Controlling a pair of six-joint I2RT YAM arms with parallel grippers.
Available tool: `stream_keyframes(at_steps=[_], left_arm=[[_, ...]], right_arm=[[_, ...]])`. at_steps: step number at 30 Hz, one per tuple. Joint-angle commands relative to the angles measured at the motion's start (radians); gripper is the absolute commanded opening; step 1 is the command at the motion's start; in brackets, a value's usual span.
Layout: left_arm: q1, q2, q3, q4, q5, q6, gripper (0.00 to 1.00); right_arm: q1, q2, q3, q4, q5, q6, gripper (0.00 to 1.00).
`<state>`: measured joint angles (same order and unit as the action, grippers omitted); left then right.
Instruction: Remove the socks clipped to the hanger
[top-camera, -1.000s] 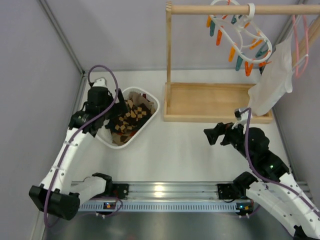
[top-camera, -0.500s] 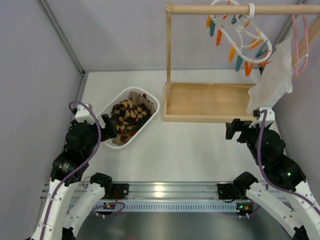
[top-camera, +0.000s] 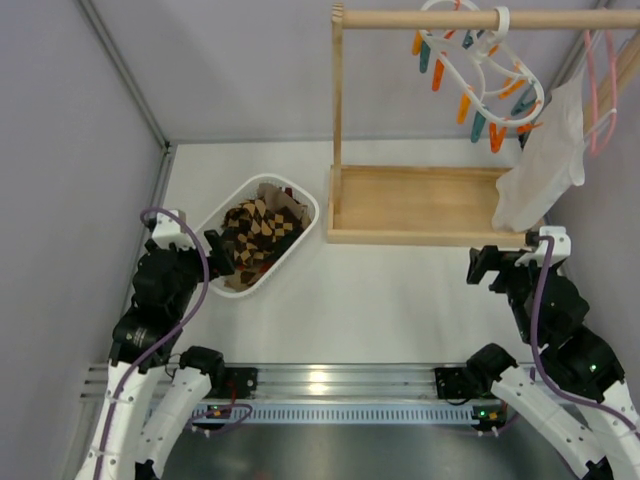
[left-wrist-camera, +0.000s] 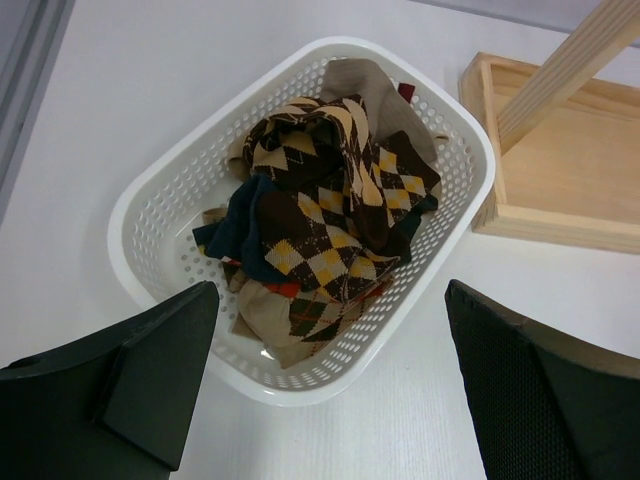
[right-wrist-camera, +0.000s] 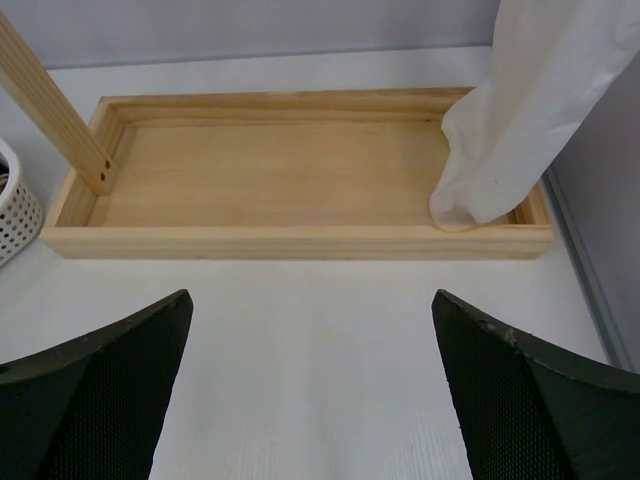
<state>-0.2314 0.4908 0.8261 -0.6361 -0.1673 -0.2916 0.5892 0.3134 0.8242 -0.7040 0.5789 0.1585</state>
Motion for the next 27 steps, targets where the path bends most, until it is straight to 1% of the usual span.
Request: stream_keyframes(at_steps=[1, 9, 16, 24, 27], left_arm=[[0.006, -0.015, -0.016, 0.065, 0.037, 0.025, 0.98], [0.006, -0.050, -0.024, 0.065, 0.015, 0.037, 0.98], [0.006, -0.070, -0.027, 0.069, 0.029, 0.043, 0.98], [0.006, -0.087, -0.030, 0.067, 0.045, 0.045, 0.98], [0.006, -0.095, -0.036, 0.067, 0.026, 0.046, 0.98]], right_arm=[[0.014, -0.020, -0.008, 0.001, 0.015, -0.011, 1.00], [0.014, -0.034, -0.011, -0.002, 0.004, -0.001, 0.99], [0.014, -0.069, -0.031, 0.012, 0.015, -0.001, 0.99], [0.014, -0.045, -0.030, 0.011, 0.010, -0.001, 1.00], [0.014, -0.042, -0.030, 0.011, 0.010, -0.004, 0.99]])
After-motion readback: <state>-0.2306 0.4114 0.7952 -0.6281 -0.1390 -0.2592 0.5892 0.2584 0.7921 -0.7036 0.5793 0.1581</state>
